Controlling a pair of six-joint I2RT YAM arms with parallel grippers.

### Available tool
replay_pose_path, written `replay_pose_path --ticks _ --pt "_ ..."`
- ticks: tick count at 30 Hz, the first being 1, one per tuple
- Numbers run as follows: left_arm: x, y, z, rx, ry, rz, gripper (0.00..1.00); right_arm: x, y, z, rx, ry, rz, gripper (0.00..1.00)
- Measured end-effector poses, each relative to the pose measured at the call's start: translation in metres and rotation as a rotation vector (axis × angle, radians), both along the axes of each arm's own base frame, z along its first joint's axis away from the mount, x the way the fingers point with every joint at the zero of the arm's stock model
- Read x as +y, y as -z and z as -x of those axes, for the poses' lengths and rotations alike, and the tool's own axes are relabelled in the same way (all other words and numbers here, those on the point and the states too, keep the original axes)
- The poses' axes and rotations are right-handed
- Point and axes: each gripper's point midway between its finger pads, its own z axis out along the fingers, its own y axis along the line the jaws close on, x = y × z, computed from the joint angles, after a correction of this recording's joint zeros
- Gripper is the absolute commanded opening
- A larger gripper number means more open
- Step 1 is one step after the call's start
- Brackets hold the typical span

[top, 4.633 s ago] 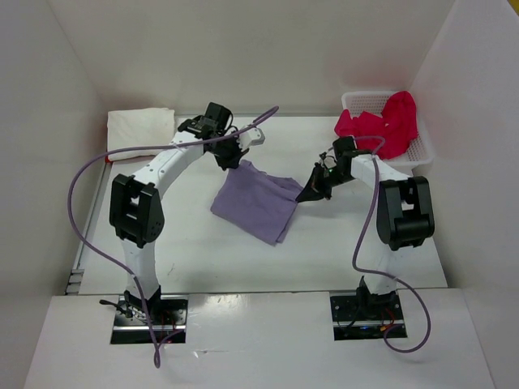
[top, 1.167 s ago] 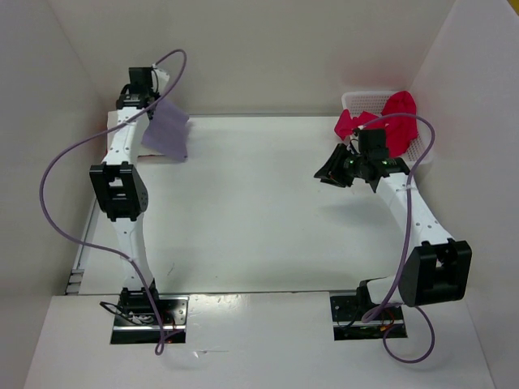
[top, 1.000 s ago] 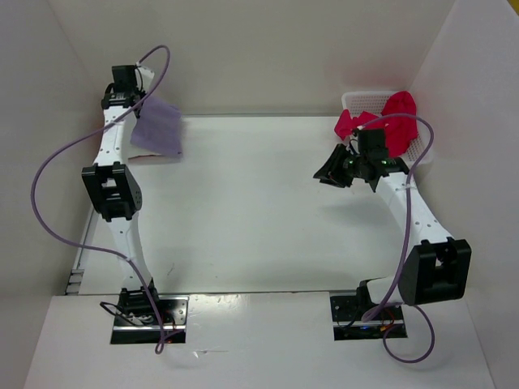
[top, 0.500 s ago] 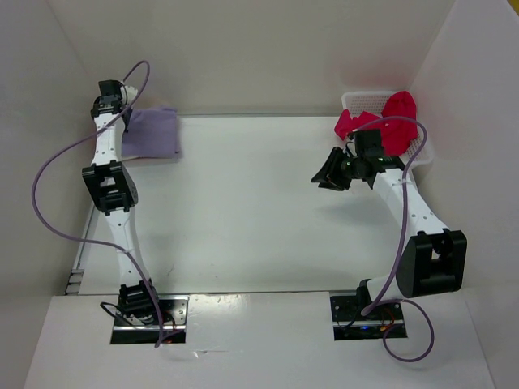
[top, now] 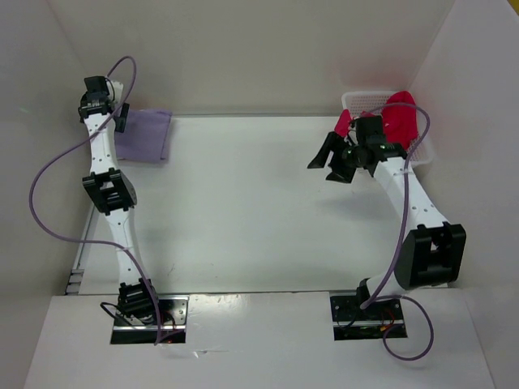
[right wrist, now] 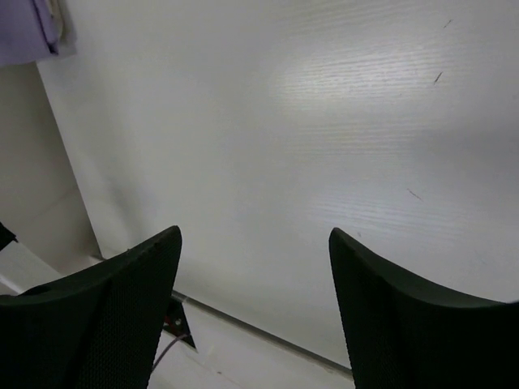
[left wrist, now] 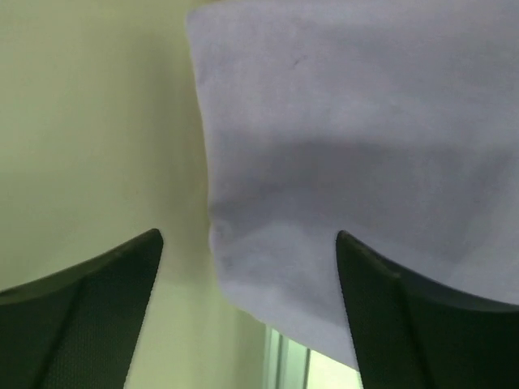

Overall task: Fold and stack the t-shirts
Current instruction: Put the neatly folded tshirt into the corner of the board with the left arm, then grab crumpled tshirt from bin with the right arm

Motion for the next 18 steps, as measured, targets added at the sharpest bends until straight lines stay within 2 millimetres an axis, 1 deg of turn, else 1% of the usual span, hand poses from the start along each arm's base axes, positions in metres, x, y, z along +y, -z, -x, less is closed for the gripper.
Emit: replay_pose_path --ticks 2,4,6,8,9,10,11,12,14,15,17,18 --pt "0.002 0.0 0.002 0.0 -0.01 0.002 1.0 -0.005 -0.01 -0.009 -0.021 0.01 0.033 0.82" --pt "0.005 -0.002 0.004 -0.003 -0.023 0.004 1.0 -0.012 -0.024 -0.023 -0.055 0.026 0.07 0.83" --pt "0.008 -0.005 0.006 -0.01 -0.03 0.004 1.0 -0.025 -0.039 -0.037 -0.081 0.059 0.108 0.83" --pt "0.005 -0.008 0.006 -0.016 -0.012 0.025 1.0 -0.049 -0.058 -0.056 -0.121 0.118 0.148 0.84" --pt "-0.001 -0.01 0.005 -0.022 0.016 0.052 1.0 -0.067 -0.07 -0.066 -0.143 0.165 0.169 0.84" --pt "-0.008 -0.013 0.004 -0.033 0.051 0.086 1.0 -0.085 -0.08 -0.077 -0.171 0.211 0.192 0.87" --pt "-0.016 -0.018 0.002 -0.05 0.095 0.124 1.0 -0.11 -0.094 -0.088 -0.202 0.273 0.223 0.87" --pt "-0.029 -0.025 0.0 -0.071 0.152 0.172 1.0 -0.128 -0.105 -0.098 -0.229 0.32 0.251 0.89" --pt "-0.06 -0.044 -0.002 -0.114 0.281 0.278 1.0 -0.17 -0.123 -0.118 -0.269 0.424 0.323 0.9" --pt "-0.081 -0.057 -0.002 -0.136 0.358 0.328 1.0 -0.186 -0.132 -0.129 -0.285 0.464 0.357 0.9" --pt "-0.124 -0.086 0.001 -0.175 0.523 0.399 1.0 -0.205 -0.141 -0.16 -0.314 0.506 0.406 0.93" --pt "-0.15 -0.1 0.005 -0.188 0.617 0.424 1.0 -0.212 -0.143 -0.181 -0.34 0.52 0.422 0.95"
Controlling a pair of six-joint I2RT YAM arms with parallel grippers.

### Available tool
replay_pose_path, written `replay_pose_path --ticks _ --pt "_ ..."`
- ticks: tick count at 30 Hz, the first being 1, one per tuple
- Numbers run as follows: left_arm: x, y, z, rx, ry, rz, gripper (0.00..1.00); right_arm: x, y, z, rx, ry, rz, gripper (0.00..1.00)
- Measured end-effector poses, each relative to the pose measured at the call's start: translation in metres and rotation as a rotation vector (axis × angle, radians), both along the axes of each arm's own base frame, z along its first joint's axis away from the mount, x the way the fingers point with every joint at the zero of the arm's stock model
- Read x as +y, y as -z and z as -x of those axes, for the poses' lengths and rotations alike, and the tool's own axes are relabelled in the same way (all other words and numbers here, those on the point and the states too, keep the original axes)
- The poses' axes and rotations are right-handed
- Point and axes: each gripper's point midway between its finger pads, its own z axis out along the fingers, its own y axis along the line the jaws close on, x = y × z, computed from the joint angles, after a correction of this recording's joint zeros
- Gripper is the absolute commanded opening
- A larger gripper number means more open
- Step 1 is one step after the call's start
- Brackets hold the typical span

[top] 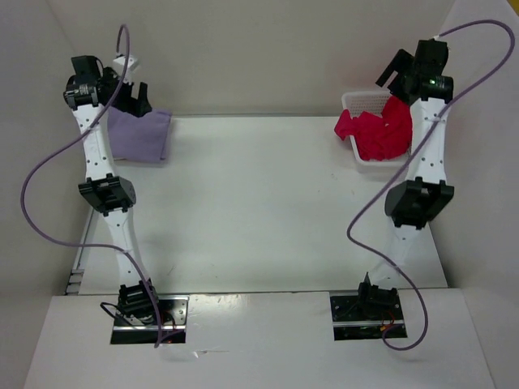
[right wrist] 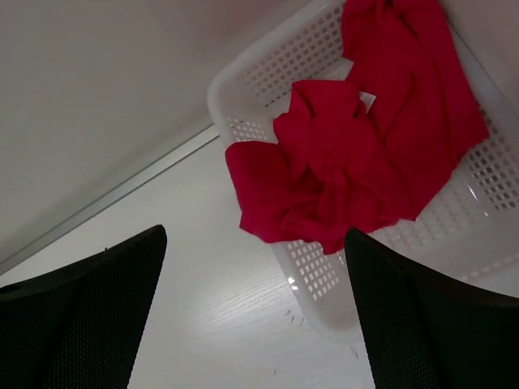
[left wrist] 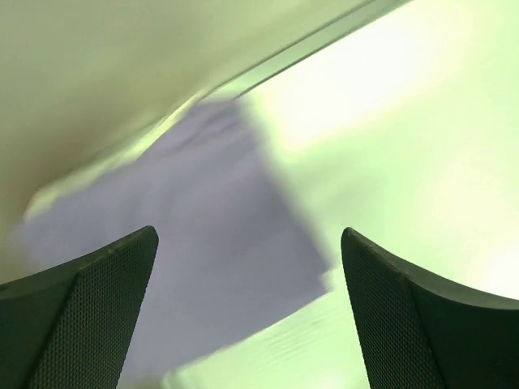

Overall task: Fold and stack the t-shirts
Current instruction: Grab crumpled tshirt from bin with the right arm

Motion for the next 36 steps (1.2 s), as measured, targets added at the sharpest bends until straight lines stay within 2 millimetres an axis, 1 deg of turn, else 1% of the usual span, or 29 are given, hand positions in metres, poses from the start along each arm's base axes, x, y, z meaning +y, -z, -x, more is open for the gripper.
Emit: replay_pose_path --ticks 1,3,4,6,8,10,11,12,13,15,16,17,18,19,20,23,26,27,29,31,32,33,34,36 --pt "-0.029 -0.012 0.004 -0.023 0.1 0.022 1.0 -0.004 0.005 -0.016 -0.007 0.003 0.011 0.96" --pt "-0.088 -0.03 0.015 -0.052 0.279 0.059 1.0 -0.009 0.035 -0.044 0.023 0.003 0.014 0.96" --pt "-0.118 -0.034 0.021 -0.053 0.356 0.08 1.0 -0.012 0.055 -0.056 0.047 0.003 0.01 0.97" --pt "-0.167 -0.033 0.031 -0.039 0.48 0.111 1.0 -0.017 0.101 -0.075 0.109 0.01 0.001 0.97" --pt "-0.211 -0.022 0.042 0.003 0.582 0.139 1.0 -0.022 0.15 -0.085 0.185 0.026 -0.014 0.97" --pt "-0.237 -0.006 0.052 0.065 0.637 0.161 1.0 -0.028 0.193 -0.087 0.256 0.041 -0.029 0.97" --pt "-0.244 0.001 0.055 0.09 0.655 0.168 1.0 -0.032 0.213 -0.087 0.289 0.048 -0.035 0.97" --pt "-0.248 0.008 0.058 0.114 0.663 0.175 1.0 -0.034 0.231 -0.086 0.321 0.055 -0.042 0.97" --pt "-0.249 0.015 0.06 0.14 0.663 0.184 1.0 -0.038 0.248 -0.085 0.35 0.062 -0.048 0.95" --pt "-0.248 0.027 0.061 0.179 0.656 0.192 1.0 -0.041 0.272 -0.081 0.392 0.069 -0.053 0.81" --pt "-0.249 0.034 0.062 0.202 0.65 0.192 1.0 -0.042 0.281 -0.08 0.41 0.074 -0.052 0.7" --pt "-0.248 0.04 0.062 0.218 0.644 0.189 1.0 -0.045 0.289 -0.078 0.423 0.078 -0.049 0.54" --pt "-0.247 0.045 0.063 0.234 0.637 0.186 1.0 -0.046 0.293 -0.078 0.43 0.079 -0.049 0.19" --pt "-0.247 0.05 0.063 0.249 0.632 0.18 1.0 -0.048 0.294 -0.077 0.433 0.081 -0.05 0.03" --pt "-0.248 0.054 0.064 0.259 0.631 0.175 1.0 -0.048 0.294 -0.077 0.433 0.079 -0.048 0.0" --pt "-0.255 0.059 0.069 0.28 0.635 0.157 1.0 -0.049 0.285 -0.079 0.411 0.084 -0.048 0.0" --pt "-0.263 0.051 0.074 0.272 0.639 0.13 1.0 -0.05 0.269 -0.079 0.391 0.087 -0.043 0.0" --pt "-0.264 0.046 0.076 0.265 0.638 0.121 1.0 -0.05 0.26 -0.078 0.382 0.088 -0.041 0.0" --pt "-0.269 0.031 0.081 0.238 0.632 0.108 1.0 -0.049 0.227 -0.076 0.339 0.087 -0.034 0.0" --pt "-0.272 0.016 0.087 0.211 0.625 0.092 1.0 -0.048 0.174 -0.074 0.256 0.087 -0.019 0.0" --pt "-0.272 0.009 0.09 0.196 0.619 0.088 1.0 -0.045 0.141 -0.07 0.202 0.086 -0.009 0.0" --pt "-0.273 0.002 0.094 0.185 0.617 0.082 1.0 -0.042 0.103 -0.064 0.14 0.084 0.001 0.0" --pt "-0.274 -0.003 0.1 0.177 0.618 0.075 1.0 -0.038 0.061 -0.055 0.066 0.08 0.013 0.0" --pt "-0.274 -0.014 0.11 0.153 0.616 0.06 1.0 -0.02 -0.03 -0.026 -0.096 0.059 0.038 0.0"
